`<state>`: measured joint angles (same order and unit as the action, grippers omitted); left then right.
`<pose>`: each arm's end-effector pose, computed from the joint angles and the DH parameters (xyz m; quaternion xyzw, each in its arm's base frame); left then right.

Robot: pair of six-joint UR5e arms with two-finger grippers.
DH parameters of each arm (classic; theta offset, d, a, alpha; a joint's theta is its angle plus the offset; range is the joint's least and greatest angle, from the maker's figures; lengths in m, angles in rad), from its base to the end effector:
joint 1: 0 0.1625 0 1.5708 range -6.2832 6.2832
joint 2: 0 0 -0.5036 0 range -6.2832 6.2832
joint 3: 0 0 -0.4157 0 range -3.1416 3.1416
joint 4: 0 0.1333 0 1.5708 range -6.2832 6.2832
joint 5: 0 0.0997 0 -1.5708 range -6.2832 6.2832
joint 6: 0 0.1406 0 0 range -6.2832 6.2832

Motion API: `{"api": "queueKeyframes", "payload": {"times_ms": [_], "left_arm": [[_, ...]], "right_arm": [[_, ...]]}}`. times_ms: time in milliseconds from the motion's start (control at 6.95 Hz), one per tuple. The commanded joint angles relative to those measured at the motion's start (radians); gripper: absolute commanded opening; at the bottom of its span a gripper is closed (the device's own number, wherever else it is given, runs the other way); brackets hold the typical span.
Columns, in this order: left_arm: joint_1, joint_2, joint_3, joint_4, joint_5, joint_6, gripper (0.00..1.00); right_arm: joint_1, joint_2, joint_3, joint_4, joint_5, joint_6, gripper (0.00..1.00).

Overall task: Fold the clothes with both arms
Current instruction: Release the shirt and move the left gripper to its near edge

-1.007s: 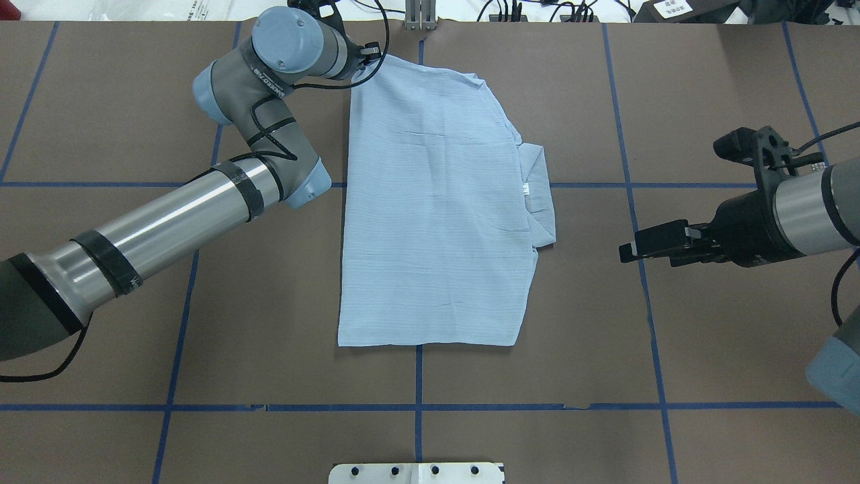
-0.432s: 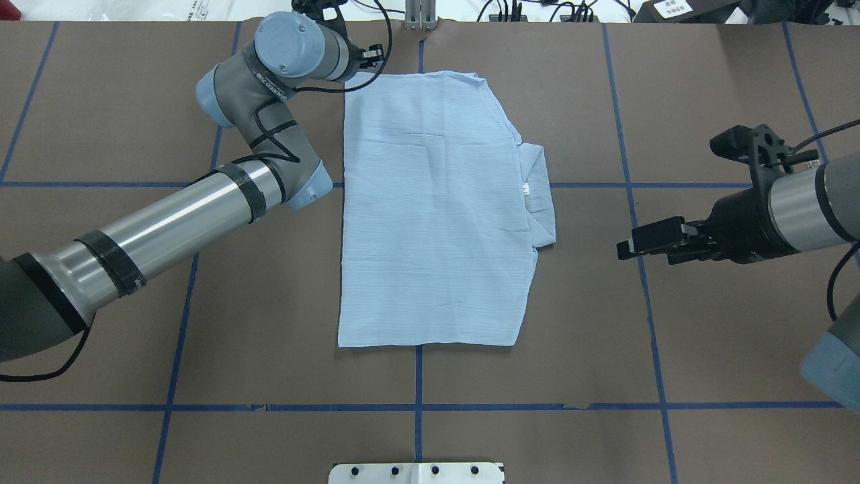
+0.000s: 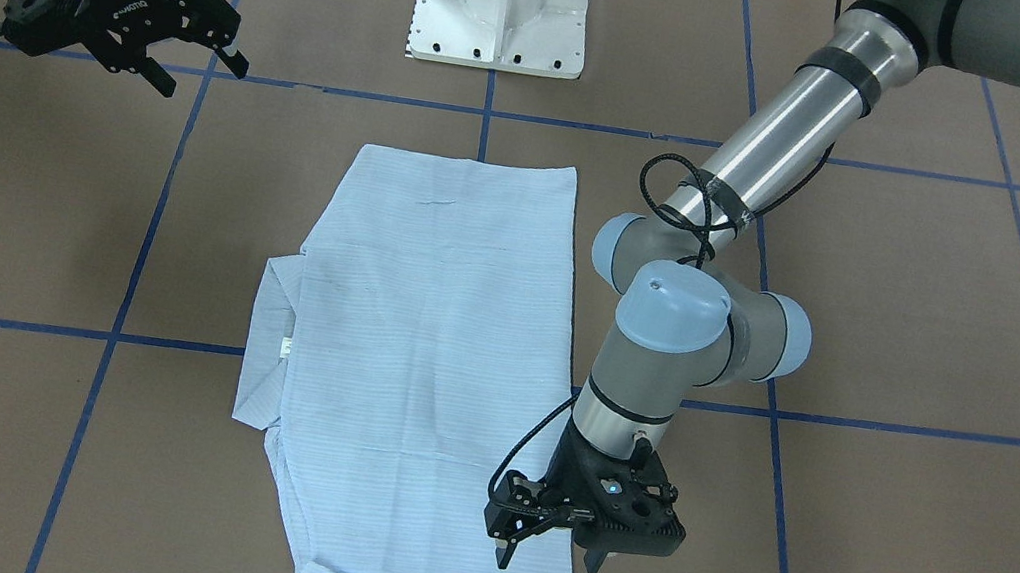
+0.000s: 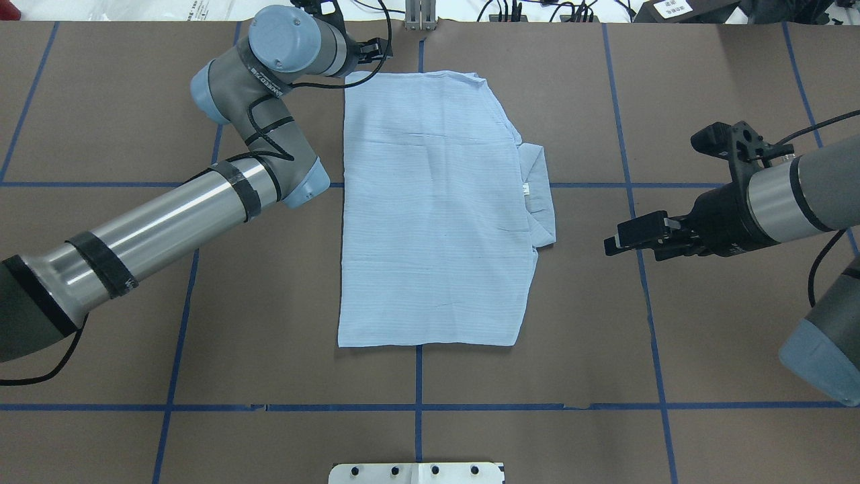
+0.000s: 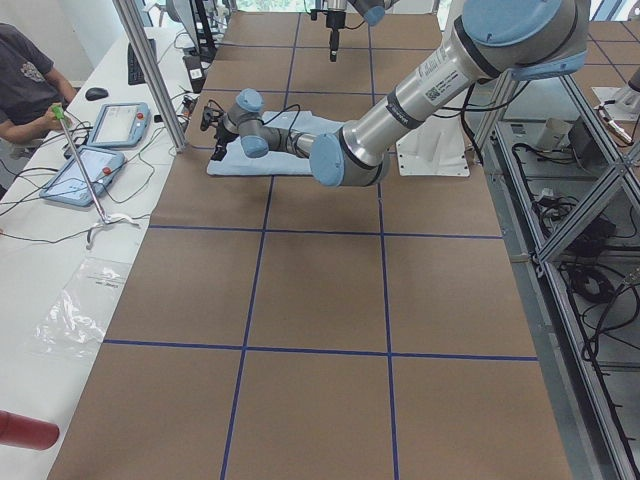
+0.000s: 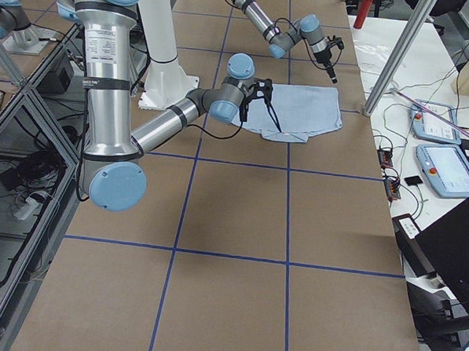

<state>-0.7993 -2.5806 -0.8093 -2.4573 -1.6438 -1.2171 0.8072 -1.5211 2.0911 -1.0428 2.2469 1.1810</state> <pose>0.6080 -0.8016 0.2971 0.2670 0.4671 -0.1671 0.8262 -0.3255 -0.4055 0.4023 0.0436 -0.5661 -0.0026 0.8232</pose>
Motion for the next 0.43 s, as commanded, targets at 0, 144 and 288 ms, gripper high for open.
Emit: {"api": "queueKeyframes", "payload": {"times_ms": [0, 144, 288], "left_arm": [[0.000, 0.145, -0.297, 0.217, -0.122, -0.010, 0.99], [0.011, 0.280, -0.476, 0.221, -0.164, -0.034, 0.99], [0.059, 0.407, -0.642, 0.222, -0.212, -0.107, 0.99]], "right_arm": [[-0.002, 0.004, -0.019, -0.002, -0.006, -0.012, 1.00], [-0.005, 0.004, -0.025, -0.002, -0.018, -0.008, 1.00], [-0.003, -0.010, -0.025, 0.000, -0.076, -0.003, 1.00]]}}
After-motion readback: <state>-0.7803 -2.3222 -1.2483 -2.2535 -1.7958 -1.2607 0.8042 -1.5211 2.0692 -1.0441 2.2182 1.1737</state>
